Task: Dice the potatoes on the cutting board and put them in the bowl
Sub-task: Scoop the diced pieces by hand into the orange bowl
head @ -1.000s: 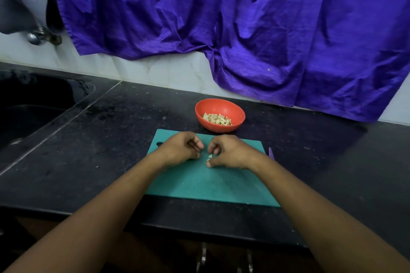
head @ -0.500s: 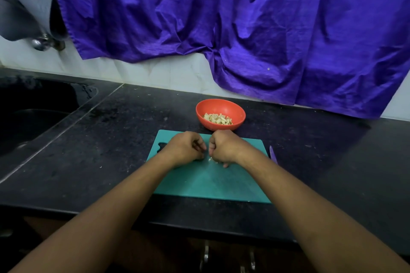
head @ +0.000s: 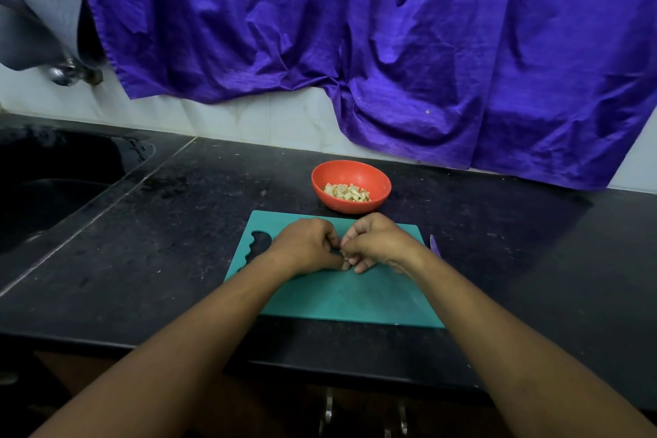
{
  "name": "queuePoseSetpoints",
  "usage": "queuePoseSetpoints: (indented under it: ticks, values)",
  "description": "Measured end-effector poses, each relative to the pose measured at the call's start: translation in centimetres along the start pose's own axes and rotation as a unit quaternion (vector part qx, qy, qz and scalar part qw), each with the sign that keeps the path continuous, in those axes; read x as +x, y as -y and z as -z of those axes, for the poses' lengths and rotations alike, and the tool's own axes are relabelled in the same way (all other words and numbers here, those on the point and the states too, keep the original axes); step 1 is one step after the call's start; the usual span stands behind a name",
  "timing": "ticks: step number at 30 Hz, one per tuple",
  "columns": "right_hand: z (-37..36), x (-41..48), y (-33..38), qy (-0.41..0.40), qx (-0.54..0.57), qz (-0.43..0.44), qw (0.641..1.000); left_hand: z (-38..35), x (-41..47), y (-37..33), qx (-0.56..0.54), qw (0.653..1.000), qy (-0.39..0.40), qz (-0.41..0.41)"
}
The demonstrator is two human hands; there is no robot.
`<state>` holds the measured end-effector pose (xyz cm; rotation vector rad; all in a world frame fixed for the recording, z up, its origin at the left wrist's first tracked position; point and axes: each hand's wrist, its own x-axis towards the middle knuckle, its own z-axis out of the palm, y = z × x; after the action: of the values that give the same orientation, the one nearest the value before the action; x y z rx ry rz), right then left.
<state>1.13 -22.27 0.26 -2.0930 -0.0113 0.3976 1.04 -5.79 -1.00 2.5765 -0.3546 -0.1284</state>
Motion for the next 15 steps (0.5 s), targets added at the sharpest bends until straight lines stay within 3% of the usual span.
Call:
queuePoseSetpoints:
  ticks: [10,15]
  values:
    - [1.9,0.0,-2.3,-0.018,0.173,-0.015,0.985,-0.3,0.7,-0.6,0.039,0.999,0.011,0.001]
    - [2.3,-0.7,-2.8,0.005,0.316,-0.022,0.948,-0.3,0.6,-0.8,0.063,0.998,0.011,-0.012]
